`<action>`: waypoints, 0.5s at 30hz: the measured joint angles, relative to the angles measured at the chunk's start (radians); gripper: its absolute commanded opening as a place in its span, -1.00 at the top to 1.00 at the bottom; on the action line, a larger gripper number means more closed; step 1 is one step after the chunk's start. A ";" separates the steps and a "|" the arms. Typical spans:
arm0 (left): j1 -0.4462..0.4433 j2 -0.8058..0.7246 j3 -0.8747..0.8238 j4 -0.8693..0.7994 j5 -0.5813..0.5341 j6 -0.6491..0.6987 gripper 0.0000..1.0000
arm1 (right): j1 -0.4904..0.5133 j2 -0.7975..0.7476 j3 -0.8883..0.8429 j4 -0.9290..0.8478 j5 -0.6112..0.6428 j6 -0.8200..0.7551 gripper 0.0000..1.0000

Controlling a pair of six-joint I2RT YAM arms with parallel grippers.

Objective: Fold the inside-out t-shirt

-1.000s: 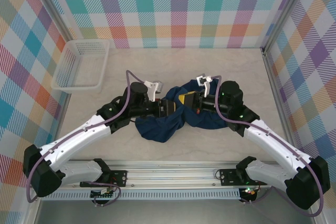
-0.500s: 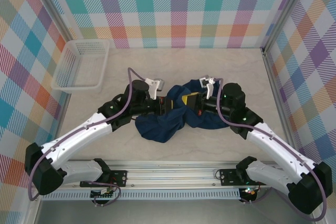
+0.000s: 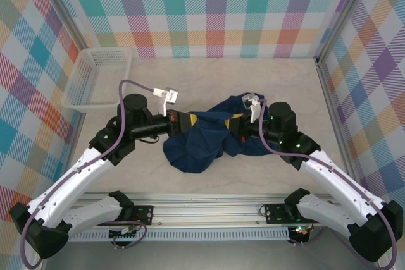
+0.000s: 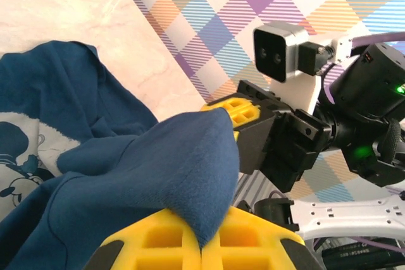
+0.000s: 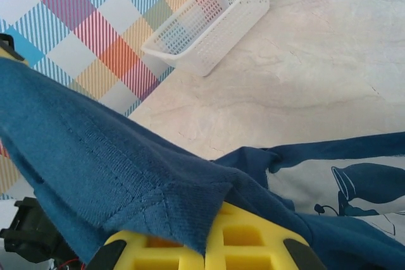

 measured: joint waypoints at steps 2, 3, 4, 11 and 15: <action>0.030 -0.005 -0.011 0.002 0.010 -0.023 0.95 | 0.000 0.000 0.002 0.005 -0.030 -0.002 1.00; 0.044 -0.004 -0.019 0.005 0.016 -0.035 0.98 | -0.001 0.000 0.002 0.011 -0.053 -0.001 1.00; 0.055 -0.003 -0.027 0.010 0.020 -0.048 1.00 | -0.001 0.000 0.002 0.019 -0.078 0.004 1.00; 0.155 0.013 -0.113 0.085 0.092 -0.174 1.00 | -0.046 -0.008 0.002 0.044 -0.157 0.042 1.00; 0.190 0.006 -0.119 0.093 0.137 -0.192 1.00 | -0.115 -0.028 0.001 0.044 -0.169 0.077 1.00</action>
